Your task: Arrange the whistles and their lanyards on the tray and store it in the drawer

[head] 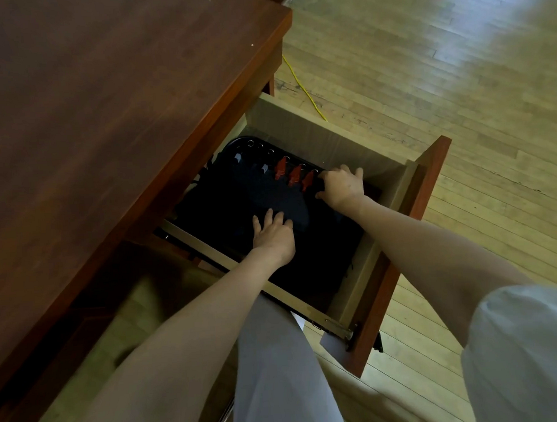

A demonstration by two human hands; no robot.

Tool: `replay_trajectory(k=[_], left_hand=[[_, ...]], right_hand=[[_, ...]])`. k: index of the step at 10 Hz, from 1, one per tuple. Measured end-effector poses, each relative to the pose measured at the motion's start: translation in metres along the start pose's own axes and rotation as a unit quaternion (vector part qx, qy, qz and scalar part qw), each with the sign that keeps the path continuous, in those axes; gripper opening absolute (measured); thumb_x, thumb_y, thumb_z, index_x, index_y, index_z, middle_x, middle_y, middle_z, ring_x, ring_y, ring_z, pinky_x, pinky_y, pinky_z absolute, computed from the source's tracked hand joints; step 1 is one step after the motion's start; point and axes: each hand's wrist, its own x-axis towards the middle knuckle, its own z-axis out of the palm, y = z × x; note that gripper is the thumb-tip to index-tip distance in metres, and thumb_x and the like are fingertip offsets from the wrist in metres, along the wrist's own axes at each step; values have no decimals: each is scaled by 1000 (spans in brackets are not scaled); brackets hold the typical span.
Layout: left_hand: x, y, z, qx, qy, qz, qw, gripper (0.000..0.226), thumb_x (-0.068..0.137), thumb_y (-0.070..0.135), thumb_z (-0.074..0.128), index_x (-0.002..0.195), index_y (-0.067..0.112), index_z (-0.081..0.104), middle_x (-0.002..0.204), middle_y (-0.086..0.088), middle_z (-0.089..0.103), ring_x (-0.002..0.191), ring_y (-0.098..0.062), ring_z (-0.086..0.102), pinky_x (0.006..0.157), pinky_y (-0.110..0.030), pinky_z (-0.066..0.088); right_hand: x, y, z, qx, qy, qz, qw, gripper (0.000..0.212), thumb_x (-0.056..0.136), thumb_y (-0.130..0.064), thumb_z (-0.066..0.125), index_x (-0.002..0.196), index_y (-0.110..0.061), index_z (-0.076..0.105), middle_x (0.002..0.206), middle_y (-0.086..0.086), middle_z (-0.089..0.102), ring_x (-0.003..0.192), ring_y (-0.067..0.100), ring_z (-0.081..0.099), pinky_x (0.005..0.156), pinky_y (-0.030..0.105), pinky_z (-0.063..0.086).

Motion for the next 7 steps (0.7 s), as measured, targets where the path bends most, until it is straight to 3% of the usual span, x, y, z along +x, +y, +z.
replay_trajectory(k=[1, 3, 4, 5, 6, 7], left_hand=[[-1, 0, 1, -2, 0, 1, 1000, 67, 89, 6, 48, 149, 13, 20, 159, -8, 6, 147, -28, -7, 118, -52, -4], [-18, -4, -16, -20, 30, 5, 999, 65, 90, 3, 46, 149, 12, 20, 159, -9, 6, 147, -29, -7, 119, -50, -2], [-41, -12, -37, -39, 71, 5, 997, 58, 92, 7, 45, 147, 9, 25, 157, -11, 13, 147, -29, 1, 120, -46, 6], [-75, -23, -56, -69, 124, 7, 990, 46, 93, 11, 46, 139, 8, 39, 146, -12, 36, 138, -30, 27, 111, -41, 30], [-122, -38, -74, -115, 126, -3, 985, 42, 96, 12, 43, 138, 12, 41, 139, -10, 43, 124, -30, 45, 95, -42, 46], [-169, -57, -92, -158, 172, -31, 972, 42, 98, 15, 38, 140, 18, 40, 140, -7, 46, 117, -26, 53, 91, -41, 51]], right_hand=[[-2, 0, -1, -4, 6, 11, 1000, 41, 87, -39, 61, 119, -14, 57, 121, 8, 60, 124, 28, 43, 103, 50, 27], [-18, -6, -15, -12, 33, -5, 999, 55, 86, -40, 62, 132, -16, 47, 129, 10, 54, 125, 30, 42, 101, 49, 29], [-39, -25, -41, -33, 54, -49, 997, 45, 88, -35, 58, 127, -15, 51, 126, 10, 55, 123, 31, 43, 99, 47, 31], [-70, -50, -67, -18, 78, -102, 992, 39, 88, -32, 58, 123, -16, 54, 123, 9, 56, 120, 31, 45, 97, 45, 35], [-109, -78, -93, -14, 109, -160, 981, 41, 88, -33, 59, 125, -18, 52, 126, 8, 54, 121, 31, 45, 97, 43, 36], [-144, -110, -124, -22, 155, -228, 961, 42, 91, -33, 55, 130, -18, 48, 130, 7, 51, 124, 29, 43, 100, 43, 35]])
